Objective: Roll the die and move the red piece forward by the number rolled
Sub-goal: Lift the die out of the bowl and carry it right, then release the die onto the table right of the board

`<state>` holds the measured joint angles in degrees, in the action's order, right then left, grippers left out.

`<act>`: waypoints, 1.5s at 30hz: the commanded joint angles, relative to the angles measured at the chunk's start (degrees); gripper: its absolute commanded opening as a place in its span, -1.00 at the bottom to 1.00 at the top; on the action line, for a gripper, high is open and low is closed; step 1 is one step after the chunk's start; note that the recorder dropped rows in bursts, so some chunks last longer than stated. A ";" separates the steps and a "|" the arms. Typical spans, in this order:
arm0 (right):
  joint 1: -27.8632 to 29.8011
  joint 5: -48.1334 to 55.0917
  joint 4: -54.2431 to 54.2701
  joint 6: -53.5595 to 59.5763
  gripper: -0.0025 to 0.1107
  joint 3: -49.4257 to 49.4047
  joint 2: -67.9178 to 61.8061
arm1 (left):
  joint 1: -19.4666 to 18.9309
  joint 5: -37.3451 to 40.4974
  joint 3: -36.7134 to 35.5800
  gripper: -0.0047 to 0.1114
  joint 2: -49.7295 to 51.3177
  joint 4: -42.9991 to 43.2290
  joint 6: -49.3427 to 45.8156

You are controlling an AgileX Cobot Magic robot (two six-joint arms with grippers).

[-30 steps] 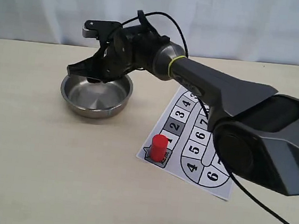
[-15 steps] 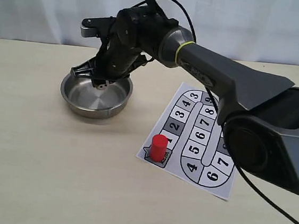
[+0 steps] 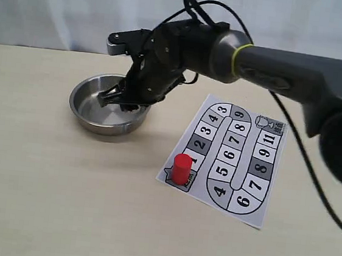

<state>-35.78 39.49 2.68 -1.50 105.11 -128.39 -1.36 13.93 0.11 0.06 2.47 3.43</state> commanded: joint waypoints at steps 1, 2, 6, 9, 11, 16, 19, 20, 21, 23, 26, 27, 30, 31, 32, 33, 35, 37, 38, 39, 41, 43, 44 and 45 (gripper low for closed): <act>4.13 -12.33 -0.18 0.79 -0.89 -15.69 10.19 | 0.01 -0.99 -0.11 -0.92 -0.06 -0.05 0.26; 5.31 -14.27 -0.18 0.79 -0.89 -18.88 12.32 | 0.01 -0.99 -0.11 -0.92 -0.06 -0.05 0.26; 11.48 -18.77 -0.63 0.79 -0.89 -28.35 19.30 | 0.01 -0.99 -0.11 -0.92 -0.06 -0.05 0.26; 16.84 -18.63 -2.15 0.79 -0.89 -32.04 21.63 | 0.01 -0.99 -0.11 -0.92 -0.06 -0.05 0.26; 20.49 -18.11 -2.29 0.79 -0.89 -33.58 22.05 | 0.01 -0.99 -0.11 -0.92 -0.06 -0.05 0.26; 34.12 -19.56 -2.29 2.21 -0.89 -36.16 21.93 | 0.01 -0.54 -0.11 -0.92 -0.06 -0.05 0.26; 37.90 -20.24 -2.29 5.75 -0.89 -36.16 21.93 | 0.01 -0.54 -0.11 -0.92 -0.06 -0.05 0.26; 39.21 -21.23 -2.29 8.62 -0.89 -36.16 21.93 | 0.01 -0.54 -0.11 -0.92 -0.06 -0.05 0.26; 39.99 -22.04 -2.29 10.20 -0.89 -36.16 21.93 | 0.01 -0.54 -0.11 -0.92 -0.06 -0.05 0.26; 41.16 -23.73 -2.29 10.50 -0.88 -36.16 21.70 | 0.01 -0.54 -0.11 -0.92 -0.06 -0.05 0.26; 41.03 -24.87 -2.29 10.50 -0.88 -36.16 20.08 | 0.01 -0.54 -0.11 -0.92 -0.06 -0.05 0.26; 40.92 -25.11 -1.89 10.50 -0.88 -36.16 18.89 | 0.01 -0.54 -0.11 -0.92 -0.06 -0.05 0.26; 39.81 -24.83 2.12 10.97 -0.70 -36.16 16.78 | 0.01 -0.54 -0.11 -0.92 -0.06 -0.05 0.26; 39.24 -24.58 4.86 12.34 -0.58 -36.16 16.15 | 0.01 -0.54 -0.11 -0.92 -0.06 -0.05 0.26; 38.24 -24.60 8.11 15.19 -0.45 -36.16 15.73 | 0.01 -0.54 -0.11 -0.92 -0.06 -0.05 0.26; 37.04 -24.60 12.31 19.19 -0.29 -36.16 15.27 | 0.01 -0.71 -0.11 -0.92 -0.06 -0.05 0.26; 34.47 -23.72 21.86 27.92 0.02 -35.66 14.91 | 0.01 -0.71 -0.11 -0.92 -0.06 -0.05 0.26; 31.47 -22.58 31.84 39.11 0.24 -34.79 14.64 | 0.01 -0.71 -0.11 -0.92 -0.06 -0.05 0.26; 30.10 -21.83 37.17 43.19 0.33 -34.16 14.64 | 0.01 -0.71 -0.11 -0.92 -0.06 -0.05 0.26; 28.91 -21.08 40.84 47.03 0.40 -33.66 14.64 | 0.01 -0.71 -0.11 -0.92 -0.06 -0.05 0.26; 27.11 -20.97 43.12 51.17 0.48 -32.96 14.64 | 0.01 -0.71 -0.11 -0.92 -0.06 -0.05 0.26; 26.30 -21.66 42.00 51.40 0.49 -32.45 14.64 | 0.01 -0.71 -0.11 -0.92 -0.06 -0.05 0.26; 26.30 -22.45 42.06 50.71 0.49 -32.45 14.64 | 0.01 -0.71 -0.11 -0.92 -0.06 -0.05 0.26; 26.42 -23.51 41.28 49.48 0.49 -32.45 14.64 | 0.01 -0.71 -0.11 -0.92 -0.06 -0.05 0.26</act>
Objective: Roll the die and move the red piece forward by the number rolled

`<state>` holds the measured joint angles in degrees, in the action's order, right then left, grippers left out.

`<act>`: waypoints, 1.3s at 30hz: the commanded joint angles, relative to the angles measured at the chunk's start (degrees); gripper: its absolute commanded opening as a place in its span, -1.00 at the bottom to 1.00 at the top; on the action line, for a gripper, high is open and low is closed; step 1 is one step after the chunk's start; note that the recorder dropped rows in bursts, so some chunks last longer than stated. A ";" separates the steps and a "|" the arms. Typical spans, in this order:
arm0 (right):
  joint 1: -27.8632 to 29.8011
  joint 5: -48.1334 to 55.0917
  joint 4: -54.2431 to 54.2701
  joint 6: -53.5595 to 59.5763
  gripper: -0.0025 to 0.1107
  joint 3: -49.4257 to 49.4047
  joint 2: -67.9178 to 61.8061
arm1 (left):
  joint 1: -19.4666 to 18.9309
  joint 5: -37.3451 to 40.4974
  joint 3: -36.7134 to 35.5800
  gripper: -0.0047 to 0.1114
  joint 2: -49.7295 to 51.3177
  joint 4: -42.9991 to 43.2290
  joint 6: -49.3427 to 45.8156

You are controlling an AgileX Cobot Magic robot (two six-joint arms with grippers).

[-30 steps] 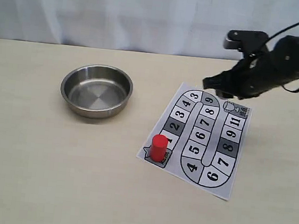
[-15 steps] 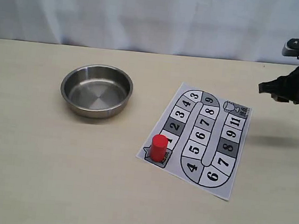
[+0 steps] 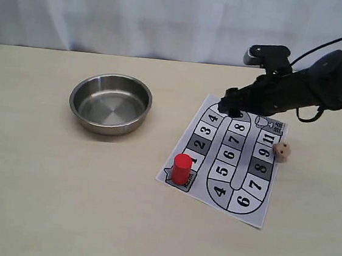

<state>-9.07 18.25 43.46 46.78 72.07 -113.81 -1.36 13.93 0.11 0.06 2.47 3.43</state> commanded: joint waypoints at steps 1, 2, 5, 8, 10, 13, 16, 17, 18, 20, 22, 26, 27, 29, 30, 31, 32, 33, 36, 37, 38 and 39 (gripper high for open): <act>0.09 -2.99 -0.49 -0.76 0.49 0.59 0.06 | 0.01 -0.71 -0.11 -0.92 -0.06 -0.05 0.26; 0.52 -3.25 -1.01 -3.02 0.49 0.59 0.06 | 0.01 -0.71 -0.11 -0.92 -0.06 -0.05 0.26; 1.95 -3.00 -1.12 -4.48 0.49 0.59 0.06 | 0.01 -0.71 -0.11 -0.92 -0.06 -0.05 0.26; 2.92 -2.47 -1.12 -4.48 0.49 0.59 0.06 | 0.01 -0.71 -0.11 -0.92 -0.06 -0.05 0.26; 3.13 -2.37 -1.12 -4.48 0.49 0.59 0.06 | 0.01 -0.71 -0.11 -0.92 -0.06 -0.05 0.26; 3.15 -2.14 -1.12 -4.48 0.45 0.59 0.06 | 0.01 -0.71 -0.11 -0.92 -0.06 -0.05 0.26; 3.24 -0.09 -2.34 -4.86 0.30 0.59 0.41 | 0.01 -0.71 -0.11 -0.92 -0.06 -0.05 0.26; 3.24 0.50 -4.27 -6.25 0.23 0.59 0.70 | 0.01 -0.72 -0.11 -0.92 -0.06 -0.05 0.26; 3.24 1.52 -7.15 -9.06 0.11 0.59 1.47 | 0.01 -0.53 -0.11 -0.92 -0.06 -0.05 0.26; 3.24 3.47 -12.10 -14.27 -0.06 0.59 2.78 | 0.01 -0.53 -0.11 -0.92 -0.06 -0.05 0.26; 3.24 6.37 -19.62 -21.33 -0.27 0.59 4.78 | 0.01 -0.53 -0.11 -0.92 -0.06 -0.05 0.26; 3.24 14.96 -32.33 -34.26 -0.60 0.59 8.20 | 0.01 -0.53 -0.11 -0.92 -0.06 -0.05 0.26; 3.24 17.33 -34.95 -36.65 -0.69 0.59 8.83 | 0.01 -0.53 -0.11 -0.92 -0.06 -0.05 0.26; 3.24 21.18 -39.35 -40.20 -0.88 0.59 9.86 | 0.01 -0.53 -0.11 -0.92 -0.06 -0.05 0.26; 3.24 23.16 -40.76 -41.85 -0.88 0.47 10.30 | 0.01 -0.53 -0.11 -0.92 -0.06 -0.05 0.26; 3.24 24.32 -41.62 -42.70 -0.88 0.35 10.60 | 0.01 -0.53 -0.11 -0.92 -0.06 -0.05 0.26; 3.24 25.39 -42.33 -43.46 -0.88 0.03 11.11 | 0.01 -0.53 -0.11 -0.92 -0.06 -0.05 0.26; 3.24 25.92 -42.65 -43.61 -0.88 -0.49 11.66 | 0.01 -0.53 -0.11 -0.92 -0.06 -0.05 0.26; 3.24 25.76 -42.65 -43.73 -0.88 -3.16 13.55 | 0.01 -0.53 -0.11 -0.92 -0.06 -0.05 0.26; 3.24 25.62 -42.65 -43.73 -0.88 -4.10 14.23 | 0.01 -0.53 -0.11 -0.92 -0.06 -0.05 0.26; 3.24 25.63 -42.94 -43.98 -0.88 -4.84 14.89 | 0.01 -0.53 -0.11 -0.92 -0.06 -0.05 0.26; 3.24 25.50 -43.07 -44.50 -0.88 -5.79 15.52 | 0.01 -0.53 -0.11 -0.92 -0.06 -0.05 0.26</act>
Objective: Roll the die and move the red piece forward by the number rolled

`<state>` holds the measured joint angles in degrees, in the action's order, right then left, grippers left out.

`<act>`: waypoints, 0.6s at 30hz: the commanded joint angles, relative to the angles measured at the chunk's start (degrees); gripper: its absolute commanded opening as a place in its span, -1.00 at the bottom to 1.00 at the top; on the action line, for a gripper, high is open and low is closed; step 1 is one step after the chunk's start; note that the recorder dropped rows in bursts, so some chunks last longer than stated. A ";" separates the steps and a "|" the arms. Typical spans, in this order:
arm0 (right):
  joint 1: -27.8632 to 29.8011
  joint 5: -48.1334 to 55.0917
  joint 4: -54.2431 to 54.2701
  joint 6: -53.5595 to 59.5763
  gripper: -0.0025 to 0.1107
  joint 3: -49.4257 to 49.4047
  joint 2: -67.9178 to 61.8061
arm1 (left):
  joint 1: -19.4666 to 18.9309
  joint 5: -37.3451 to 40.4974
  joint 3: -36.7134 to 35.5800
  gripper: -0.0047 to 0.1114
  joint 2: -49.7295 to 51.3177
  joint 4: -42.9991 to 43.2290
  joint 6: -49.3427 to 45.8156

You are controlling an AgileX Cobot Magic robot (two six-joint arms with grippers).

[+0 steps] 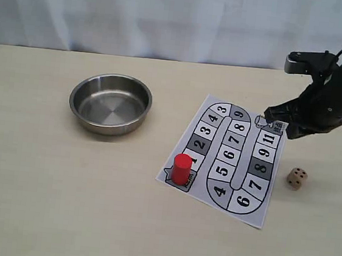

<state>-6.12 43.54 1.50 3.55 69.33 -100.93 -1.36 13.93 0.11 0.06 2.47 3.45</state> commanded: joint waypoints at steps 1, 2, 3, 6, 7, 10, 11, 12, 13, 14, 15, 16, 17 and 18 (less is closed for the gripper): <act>0.28 0.08 -1.11 -1.41 -0.88 -4.08 3.15 | 0.01 -0.53 -0.11 -0.92 -0.06 -0.05 0.25; 0.28 -0.07 -1.11 -1.63 -0.88 -4.88 3.47 | 0.01 -0.53 -0.11 -0.92 -0.06 -0.05 0.25; 0.42 -0.14 -1.11 -1.94 -0.88 -5.75 3.74 | 0.01 -0.53 -0.11 -0.92 -0.06 -0.05 0.25; 1.75 -0.14 -1.09 -3.17 -0.88 -8.31 3.94 | 0.01 -0.73 -0.11 -0.92 -0.06 -0.05 0.25; 2.46 -0.14 -1.09 -3.17 -0.88 -9.37 4.03 | 0.01 -0.91 -0.11 -0.92 -0.06 -0.05 0.25; 4.88 -1.55 -0.94 -3.17 -0.88 -12.48 4.14 | 0.01 -0.94 -0.11 -0.92 -0.06 -0.05 0.25; 5.41 -2.26 -0.94 -3.17 -0.88 -13.44 4.14 | 0.01 -0.94 -0.11 -0.92 -0.06 -0.05 0.25; 5.88 -3.54 -0.94 -3.17 -0.88 -14.49 4.14 | 0.01 -0.94 -0.11 -0.92 -0.06 -0.05 0.25; 6.25 -5.13 -0.94 -3.17 -0.88 -15.37 4.14 | 0.01 -0.94 -0.11 -0.92 -0.06 -0.05 0.25; 6.24 -6.34 -0.94 -3.17 -0.88 -16.06 4.14 | 0.01 -0.94 -0.11 -0.92 -0.06 -0.05 0.25; 6.24 -7.71 -1.06 -2.87 -0.88 -16.64 4.14 | 0.01 -0.94 -0.11 -0.92 -0.06 -0.05 0.25; 6.24 -8.66 -1.06 -2.87 -0.88 -17.20 4.14 | 0.01 -0.94 -0.11 -0.92 -0.06 -0.05 0.25; 6.24 -9.28 -0.93 -2.87 -0.88 -17.69 4.02 | 0.01 -0.94 -0.11 -0.92 -0.06 -0.05 0.25; 6.24 -9.63 -0.93 -2.87 -0.88 -18.14 3.65 | 0.01 -0.94 -0.11 -0.92 -0.06 -0.05 0.25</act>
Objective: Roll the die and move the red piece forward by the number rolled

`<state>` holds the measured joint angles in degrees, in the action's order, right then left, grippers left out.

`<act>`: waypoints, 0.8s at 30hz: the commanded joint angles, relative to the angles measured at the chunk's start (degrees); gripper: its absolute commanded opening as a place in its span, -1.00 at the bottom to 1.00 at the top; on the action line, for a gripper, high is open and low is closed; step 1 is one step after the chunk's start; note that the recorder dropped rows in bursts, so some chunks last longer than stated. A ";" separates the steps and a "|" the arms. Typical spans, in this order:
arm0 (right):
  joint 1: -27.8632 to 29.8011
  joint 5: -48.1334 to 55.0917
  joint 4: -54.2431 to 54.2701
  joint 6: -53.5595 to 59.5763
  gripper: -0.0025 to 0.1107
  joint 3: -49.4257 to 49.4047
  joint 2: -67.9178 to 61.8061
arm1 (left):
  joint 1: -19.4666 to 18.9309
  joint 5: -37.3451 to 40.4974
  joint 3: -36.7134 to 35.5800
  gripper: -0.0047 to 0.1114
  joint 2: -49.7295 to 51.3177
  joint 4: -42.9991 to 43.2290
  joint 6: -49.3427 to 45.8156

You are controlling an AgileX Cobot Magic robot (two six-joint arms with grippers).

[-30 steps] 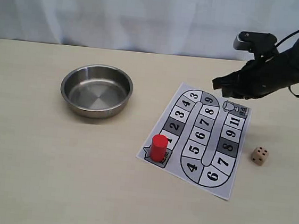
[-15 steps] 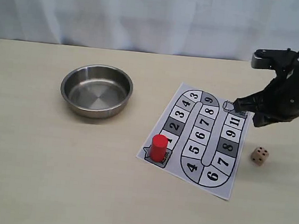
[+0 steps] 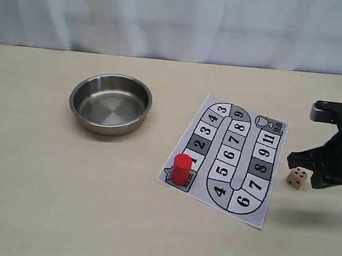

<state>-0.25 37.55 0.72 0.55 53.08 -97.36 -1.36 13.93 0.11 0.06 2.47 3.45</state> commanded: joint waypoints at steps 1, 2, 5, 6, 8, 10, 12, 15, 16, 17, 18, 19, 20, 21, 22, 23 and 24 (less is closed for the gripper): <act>0.37 -4.24 -0.15 0.13 -0.88 -2.47 -0.29 | 0.01 -0.94 -0.11 -0.92 -0.06 -0.05 0.25; 0.37 -5.04 -0.15 0.13 -0.88 -2.64 -0.63 | 0.01 -0.94 -0.11 -0.92 -0.06 -0.05 0.25; 0.37 -6.92 -0.15 0.03 -0.88 -2.89 -2.44 | 0.01 -0.94 -0.11 -0.92 -0.06 -0.05 0.25; 0.37 -6.92 -0.15 0.03 -0.88 -2.89 -2.93 | 0.01 -0.94 -0.11 -0.92 -0.06 -0.05 0.25; 0.37 -6.92 -0.15 0.03 -0.88 -2.89 -4.23 | 0.01 -0.94 -0.11 -0.92 -0.06 -0.05 0.25; 0.37 -6.92 -0.15 0.03 -0.88 -2.89 -5.41 | 0.01 -0.94 -0.11 -0.92 -0.06 -0.05 0.25; 0.37 -7.56 -0.15 0.03 -0.88 -2.89 -6.44 | 0.01 -0.94 -0.11 -0.92 -0.06 -0.05 0.25; 0.37 -7.70 -0.15 0.03 -0.88 -2.89 -6.89 | 0.01 -0.94 -0.11 -0.92 -0.06 -0.05 0.25; 0.37 -7.81 -0.15 0.03 -0.88 -2.89 -6.89 | 0.01 -0.94 -0.11 -0.92 -0.06 -0.05 0.25; 0.37 -7.81 -0.15 0.03 -0.88 -2.89 -6.89 | 0.01 -0.79 -0.11 -0.92 -0.06 -0.05 0.25; 0.37 -7.81 -0.15 0.03 -0.88 -2.89 -6.89 | 0.01 -0.55 -0.11 -0.92 -0.06 -0.05 0.25; 0.37 -7.81 -0.15 0.03 -0.88 -2.89 -6.89 | 0.01 -0.55 -0.11 -0.92 -0.06 -0.05 0.25; 0.37 -7.81 -0.15 0.03 -0.88 -2.89 -6.89 | 0.01 -0.55 -0.11 -0.92 -0.06 -0.05 0.25; 0.37 -7.81 -0.15 0.03 -0.88 -2.89 -6.89 | 0.01 -0.55 -0.11 -0.92 -0.06 -0.05 0.25; 0.37 -7.81 -0.15 0.03 -0.88 -2.89 -6.89 | 0.01 -0.55 -0.11 -0.92 -0.06 -0.05 0.25; 0.37 -7.81 -0.15 0.03 -0.88 -2.89 -6.89 | 0.01 -0.55 -0.11 -0.92 -0.06 -0.05 0.25; 0.37 -7.81 -0.15 0.03 -0.88 -2.89 -6.89 | 0.01 -0.55 -0.11 -0.92 -0.06 -0.05 0.25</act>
<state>-0.25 30.45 0.72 0.55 50.39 -104.31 -1.36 13.93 0.11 0.06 2.47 3.45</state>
